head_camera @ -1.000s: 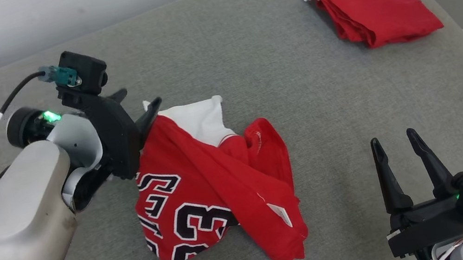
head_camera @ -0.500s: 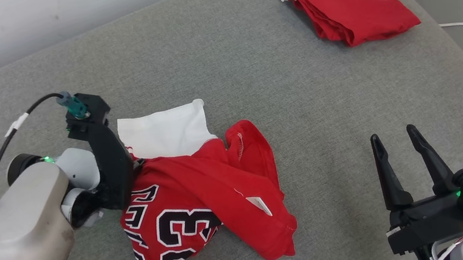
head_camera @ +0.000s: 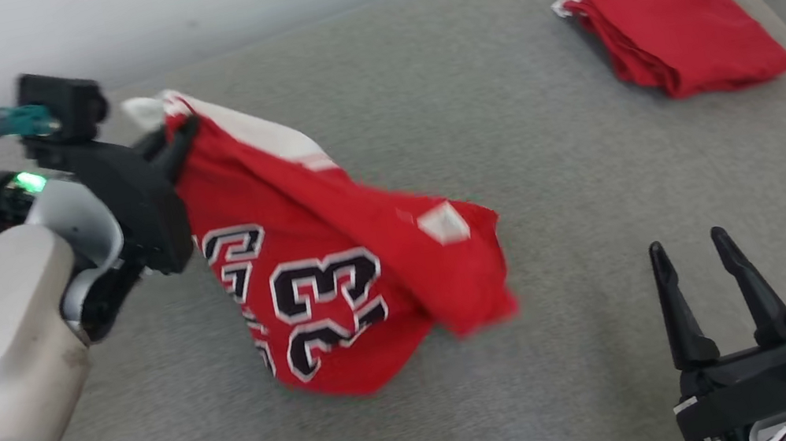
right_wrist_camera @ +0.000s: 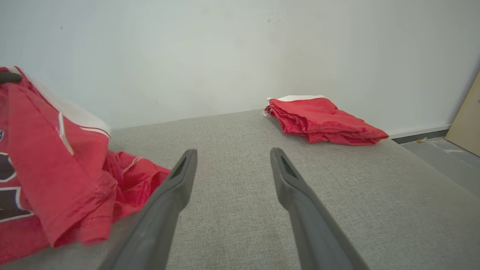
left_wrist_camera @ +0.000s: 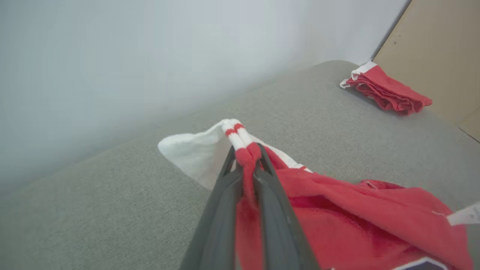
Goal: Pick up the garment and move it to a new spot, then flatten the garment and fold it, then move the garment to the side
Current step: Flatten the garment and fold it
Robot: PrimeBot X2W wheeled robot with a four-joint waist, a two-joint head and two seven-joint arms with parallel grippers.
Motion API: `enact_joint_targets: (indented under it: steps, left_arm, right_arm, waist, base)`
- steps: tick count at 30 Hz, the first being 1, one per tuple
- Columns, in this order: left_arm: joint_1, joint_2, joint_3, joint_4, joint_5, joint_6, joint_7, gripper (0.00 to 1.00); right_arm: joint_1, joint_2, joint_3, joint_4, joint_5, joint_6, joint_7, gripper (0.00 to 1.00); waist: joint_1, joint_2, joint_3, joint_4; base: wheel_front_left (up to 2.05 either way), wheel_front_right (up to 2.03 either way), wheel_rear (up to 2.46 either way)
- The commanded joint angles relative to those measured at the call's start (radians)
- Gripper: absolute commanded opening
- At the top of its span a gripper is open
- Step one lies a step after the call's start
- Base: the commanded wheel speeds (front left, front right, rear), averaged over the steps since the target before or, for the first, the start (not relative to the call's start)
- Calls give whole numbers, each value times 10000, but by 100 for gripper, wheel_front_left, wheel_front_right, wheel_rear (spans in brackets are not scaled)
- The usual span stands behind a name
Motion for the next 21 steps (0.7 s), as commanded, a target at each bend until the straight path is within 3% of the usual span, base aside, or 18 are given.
enact_joint_targets:
  steps: [1, 7, 14, 18, 21]
  left_arm:
    - [171, 91, 102, -65, 31, 77, -252, 0]
    - [1440, 541, 681, -1207, -125, 860, -2009, 0]
    - [4280, 959, 1173, -3668, -547, 2339, -2997, 0]
    - [5889, 749, 1651, -4844, -454, 3064, -3133, 0]
    - [7060, 379, 2268, -5367, -34, 3279, -3127, 0]
  right_arm:
    - [134, -81, -23, -20, -83, -26, 1, 100]
    - [316, -181, -108, 1, -105, -26, 2, 100]
    - [449, -204, -88, 56, -96, -26, 1, 100]
    - [479, -225, -82, 94, -88, -26, 1, 100]
    - [506, -235, -81, 116, -88, -26, 1, 100]
  waist:
    - [1, -1, -438, 663]
    - [1, -1, -762, 1544]
    - [1, -1, -864, 2181]
    - [1, -1, -891, 2365]
    - [1, -1, -892, 2460]
  base:
    - [0, 0, 0]
    - [0, 0, 0]
    - [0, 0, 0]
    - [0, 0, 0]
    - [0, 0, 0]
